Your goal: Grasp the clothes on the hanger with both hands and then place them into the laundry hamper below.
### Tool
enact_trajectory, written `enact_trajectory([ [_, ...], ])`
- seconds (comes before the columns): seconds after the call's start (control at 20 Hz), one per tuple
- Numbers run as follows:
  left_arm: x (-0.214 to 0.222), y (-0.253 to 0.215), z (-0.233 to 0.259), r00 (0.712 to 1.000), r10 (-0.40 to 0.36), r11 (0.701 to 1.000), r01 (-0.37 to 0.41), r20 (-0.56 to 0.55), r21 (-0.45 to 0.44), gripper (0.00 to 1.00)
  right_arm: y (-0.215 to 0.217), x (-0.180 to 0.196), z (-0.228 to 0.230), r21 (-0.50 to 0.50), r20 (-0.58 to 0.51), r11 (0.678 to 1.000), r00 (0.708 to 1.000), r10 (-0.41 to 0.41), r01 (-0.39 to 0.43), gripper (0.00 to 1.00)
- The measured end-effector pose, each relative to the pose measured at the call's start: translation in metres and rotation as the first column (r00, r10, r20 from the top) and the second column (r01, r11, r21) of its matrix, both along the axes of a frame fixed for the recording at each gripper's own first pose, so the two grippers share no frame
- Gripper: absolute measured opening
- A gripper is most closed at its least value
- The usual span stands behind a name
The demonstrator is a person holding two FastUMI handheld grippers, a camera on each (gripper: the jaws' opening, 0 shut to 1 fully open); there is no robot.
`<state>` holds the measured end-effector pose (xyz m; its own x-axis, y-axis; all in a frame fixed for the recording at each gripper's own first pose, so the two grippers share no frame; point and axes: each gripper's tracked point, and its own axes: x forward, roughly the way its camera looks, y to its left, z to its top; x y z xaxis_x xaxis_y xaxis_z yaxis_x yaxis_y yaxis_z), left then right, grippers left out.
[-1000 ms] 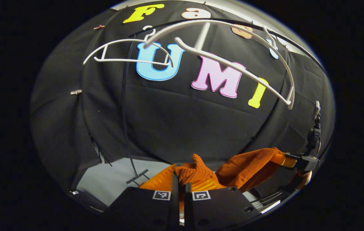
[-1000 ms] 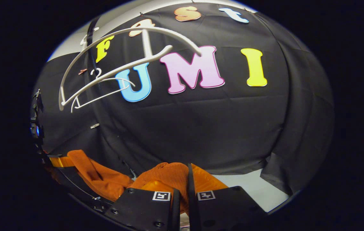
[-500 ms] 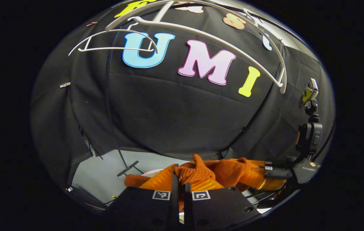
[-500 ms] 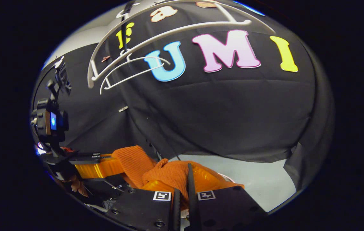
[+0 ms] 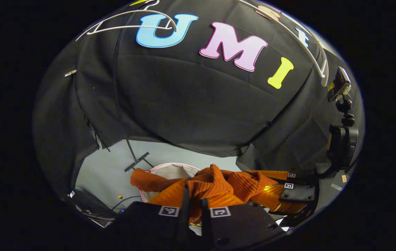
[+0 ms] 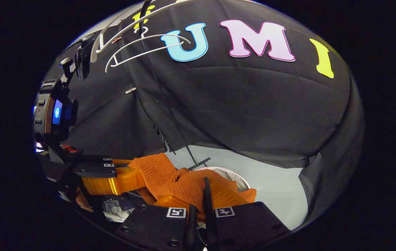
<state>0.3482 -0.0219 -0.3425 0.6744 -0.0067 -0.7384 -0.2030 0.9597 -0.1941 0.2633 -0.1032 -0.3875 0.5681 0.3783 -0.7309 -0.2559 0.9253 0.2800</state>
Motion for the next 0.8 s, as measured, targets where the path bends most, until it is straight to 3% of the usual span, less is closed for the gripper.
enact_trajectory([
  [0.2,-0.016,0.024,-0.008,0.997,0.071,0.997,-0.07,-0.035,0.029,0.99,-0.018,0.007,0.005,-0.007,0.016,0.999,0.999,-0.032,0.032,0.78],
  [0.25,-0.017,0.027,-0.008,0.996,0.084,0.996,-0.083,-0.036,0.027,0.98,-0.023,0.009,0.005,0.001,0.018,0.999,0.999,-0.05,0.05,0.94],
  [0.35,-0.016,0.034,-0.006,0.995,0.097,0.995,-0.096,-0.029,0.035,0.96,-0.028,0.009,0.004,0.017,0.007,0.997,0.997,-0.072,0.072,0.98],
  [0.8,-0.026,0.028,0.014,0.998,0.063,0.997,-0.064,0.026,0.048,0.95,-0.026,0.002,0.016,0.024,0.038,0.996,0.996,-0.085,0.084,0.99],
])
